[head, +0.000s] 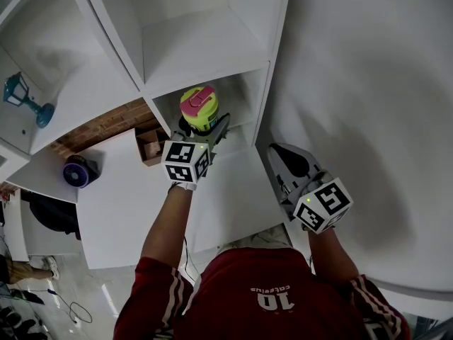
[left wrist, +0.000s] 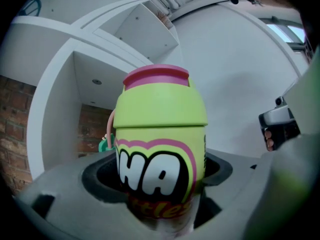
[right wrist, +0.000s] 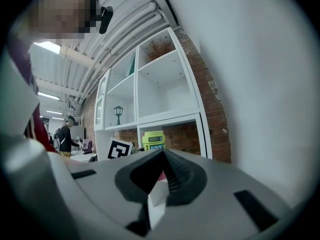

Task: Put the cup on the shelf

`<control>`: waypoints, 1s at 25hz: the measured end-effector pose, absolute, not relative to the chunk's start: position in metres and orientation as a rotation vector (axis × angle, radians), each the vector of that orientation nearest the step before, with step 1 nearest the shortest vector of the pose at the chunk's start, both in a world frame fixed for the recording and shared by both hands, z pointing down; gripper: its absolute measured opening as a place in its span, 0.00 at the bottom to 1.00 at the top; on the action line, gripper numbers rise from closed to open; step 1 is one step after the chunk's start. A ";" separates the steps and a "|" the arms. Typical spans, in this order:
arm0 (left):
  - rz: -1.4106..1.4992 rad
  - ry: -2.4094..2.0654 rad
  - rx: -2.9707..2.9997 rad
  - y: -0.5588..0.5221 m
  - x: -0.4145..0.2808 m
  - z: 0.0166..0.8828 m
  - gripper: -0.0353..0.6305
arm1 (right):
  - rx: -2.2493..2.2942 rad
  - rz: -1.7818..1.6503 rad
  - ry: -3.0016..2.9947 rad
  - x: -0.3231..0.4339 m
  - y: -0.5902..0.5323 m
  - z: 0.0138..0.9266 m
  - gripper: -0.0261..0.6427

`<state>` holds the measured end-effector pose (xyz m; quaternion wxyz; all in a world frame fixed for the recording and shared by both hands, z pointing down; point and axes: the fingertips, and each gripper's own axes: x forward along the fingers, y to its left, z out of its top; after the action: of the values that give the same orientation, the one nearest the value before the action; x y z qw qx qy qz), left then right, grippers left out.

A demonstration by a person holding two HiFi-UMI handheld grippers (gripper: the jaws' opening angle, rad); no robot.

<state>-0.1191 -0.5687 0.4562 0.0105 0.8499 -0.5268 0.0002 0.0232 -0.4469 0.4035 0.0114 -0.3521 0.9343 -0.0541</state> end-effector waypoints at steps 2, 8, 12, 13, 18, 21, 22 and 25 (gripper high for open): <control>0.011 -1.673 2.628 -0.579 -0.120 0.458 0.68 | -1.087 -0.172 2.919 0.024 -0.451 0.404 0.05; 0.027 -1.724 2.571 -0.610 -0.123 0.465 0.68 | -1.078 -0.168 2.923 0.029 -0.463 0.402 0.05; 0.048 -1.763 2.540 -0.627 -0.125 0.473 0.68 | -1.078 -0.172 2.932 0.034 -0.468 0.406 0.05; 0.051 -1.774 2.533 -0.632 -0.126 0.474 0.68 | -1.079 -0.175 2.933 0.036 -0.469 0.407 0.05; 0.064 -1.810 2.503 -0.651 -0.128 0.478 0.68 | -1.089 -0.189 2.939 0.044 -0.474 0.411 0.05; 0.067 -1.834 2.483 -0.660 -0.131 0.480 0.68 | -1.092 -0.191 2.937 0.047 -0.477 0.412 0.05; 0.069 -1.842 2.474 -0.663 -0.132 0.481 0.68 | -1.094 -0.191 2.937 0.048 -0.478 0.412 0.05; 0.083 -1.860 2.456 -0.668 -0.134 0.486 0.68 | -1.101 -0.195 2.936 0.051 -0.481 0.414 0.05</control>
<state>-0.1338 -0.6680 0.4865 0.0299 0.7965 -0.6033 0.0269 0.0506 -0.4809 0.4141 -0.0003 -0.3505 0.9345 -0.0621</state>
